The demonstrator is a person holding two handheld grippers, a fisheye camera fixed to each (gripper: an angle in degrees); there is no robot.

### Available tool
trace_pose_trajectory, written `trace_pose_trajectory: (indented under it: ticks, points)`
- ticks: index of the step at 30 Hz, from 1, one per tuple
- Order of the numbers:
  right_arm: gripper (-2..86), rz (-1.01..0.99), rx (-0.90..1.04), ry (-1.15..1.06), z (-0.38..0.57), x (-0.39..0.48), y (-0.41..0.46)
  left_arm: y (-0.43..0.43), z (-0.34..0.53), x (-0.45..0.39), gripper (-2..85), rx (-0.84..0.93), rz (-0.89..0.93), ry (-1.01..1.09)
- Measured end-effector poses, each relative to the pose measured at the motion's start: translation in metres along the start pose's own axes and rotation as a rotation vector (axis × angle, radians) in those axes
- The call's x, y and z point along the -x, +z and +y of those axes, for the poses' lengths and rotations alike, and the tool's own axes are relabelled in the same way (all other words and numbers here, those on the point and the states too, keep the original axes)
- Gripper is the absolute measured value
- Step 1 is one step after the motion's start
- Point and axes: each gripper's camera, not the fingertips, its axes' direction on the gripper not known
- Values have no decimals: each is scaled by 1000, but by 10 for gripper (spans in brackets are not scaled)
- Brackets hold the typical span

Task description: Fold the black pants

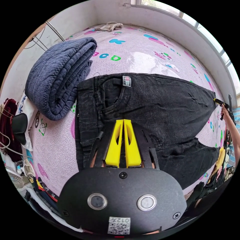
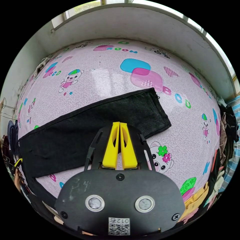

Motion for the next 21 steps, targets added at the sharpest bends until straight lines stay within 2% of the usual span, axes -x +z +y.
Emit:
trace_pose_trajectory:
  ticks: [4,7,10,13,16,21]
  points:
    - [-10,-3,13,92,22,9,3,1,0,-5,7,6,-35,51]
    - [-10,-124,-38,88,58,14,-11,2,0,1,6,18,-8,49]
    - [-10,-259,-4,36,105,21,-28,2,-3,7,6,70,32,57]
    - [-10,-345,48,-61,169,30,-52,-11,9,1,6,80,-26,161]
    - [-10,-376,76,-85,244,30,-74,-34,43,3,6,36,-63,249]
    - [-9,-443,187,-50,348,23,-86,-53,127,31,5,48,16,264]
